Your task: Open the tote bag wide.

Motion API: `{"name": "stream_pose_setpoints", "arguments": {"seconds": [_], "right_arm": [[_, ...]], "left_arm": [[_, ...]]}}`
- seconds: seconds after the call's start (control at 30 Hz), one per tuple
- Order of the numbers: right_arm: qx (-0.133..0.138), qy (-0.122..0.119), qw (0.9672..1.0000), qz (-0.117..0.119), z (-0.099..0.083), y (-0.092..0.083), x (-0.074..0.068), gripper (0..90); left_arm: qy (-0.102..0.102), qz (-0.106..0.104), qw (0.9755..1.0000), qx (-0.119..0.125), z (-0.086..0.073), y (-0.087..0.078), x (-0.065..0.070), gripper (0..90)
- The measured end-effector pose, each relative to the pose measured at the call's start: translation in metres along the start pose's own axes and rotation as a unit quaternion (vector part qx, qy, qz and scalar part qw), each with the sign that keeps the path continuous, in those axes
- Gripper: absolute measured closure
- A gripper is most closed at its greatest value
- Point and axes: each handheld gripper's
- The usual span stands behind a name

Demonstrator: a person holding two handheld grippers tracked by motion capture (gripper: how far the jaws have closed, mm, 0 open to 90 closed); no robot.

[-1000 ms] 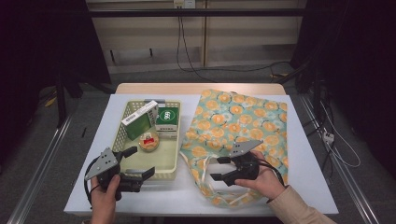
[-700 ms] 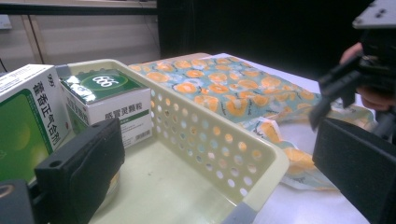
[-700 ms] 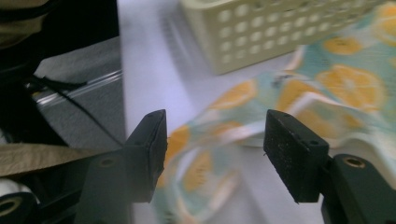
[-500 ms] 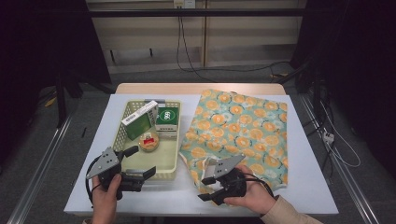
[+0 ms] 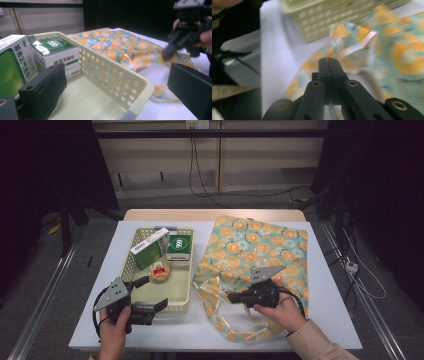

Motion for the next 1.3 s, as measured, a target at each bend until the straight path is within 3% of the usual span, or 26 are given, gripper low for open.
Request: {"name": "stream_pose_setpoints", "arguments": {"seconds": [0.07, 0.17, 0.23, 0.3, 0.37, 0.5, 0.67, 0.87, 1.0, 1.07, 1.17, 1.3], "right_arm": [[0.009, 0.011, 0.9998, -0.016, 0.004, -0.006, 0.014, 90.0], [-0.001, 0.01, 0.9992, -0.039, 0.007, -0.01, 0.034, 90.0], [-0.001, 0.029, 0.9989, -0.037, 0.008, -0.011, 0.046, 90.0], [-0.019, 0.013, 0.9981, -0.058, 0.009, -0.012, 0.054, 90.0], [-0.021, 0.007, 0.9977, -0.064, 0.01, -0.012, 0.063, 90.0], [0.0, 0.055, 0.9963, -0.066, 0.01, -0.013, 0.088, 90.0], [-0.014, 0.053, 0.9939, -0.096, 0.019, -0.011, 0.113, 89.9], [-0.01, 0.075, 0.9884, -0.132, 0.028, -0.006, 0.143, 89.2], [-0.016, 0.077, 0.986, -0.147, 0.026, 0.0, 0.153, 89.1], [-0.011, 0.084, 0.9846, -0.153, 0.023, 0.001, 0.154, 84.5], [-0.013, 0.079, 0.9846, -0.156, 0.018, 0.002, 0.15, 78.7], [-0.032, 0.077, 0.9855, -0.148, 0.009, 0.001, 0.137, 63.9]], "left_arm": [[0.002, 0.0, 1.0, -0.002, 0.0, 0.0, -0.001, 1.9], [0.002, -0.003, 1.0, -0.003, 0.0, 0.002, -0.001, 2.0], [0.001, -0.005, 1.0, -0.002, 0.001, 0.004, -0.001, 2.0], [0.002, -0.006, 1.0, -0.003, 0.001, 0.005, -0.001, 1.9], [0.003, -0.006, 1.0, -0.003, 0.001, 0.005, -0.001, 2.0], [0.003, -0.007, 1.0, 0.0, 0.002, 0.005, -0.001, 2.0], [0.001, -0.009, 1.0, 0.0, 0.002, 0.007, -0.002, 2.0], [0.0, -0.009, 1.0, 0.001, 0.001, 0.006, -0.004, 2.0], [0.0, -0.01, 1.0, 0.002, 0.001, 0.007, -0.004, 1.9], [0.0, -0.011, 0.9999, 0.002, 0.001, 0.006, -0.004, 2.0], [0.0, -0.011, 0.9999, 0.003, 0.001, 0.006, -0.005, 2.0], [-0.001, -0.012, 0.9999, 0.003, 0.001, 0.006, -0.005, 1.9]]}}
Point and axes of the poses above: each handheld gripper's, and its own axes: y roughly forward along the jaws, z roughly out of its top, x roughly to its right, and after that the axes turned 9 degrees about -z, right-handed
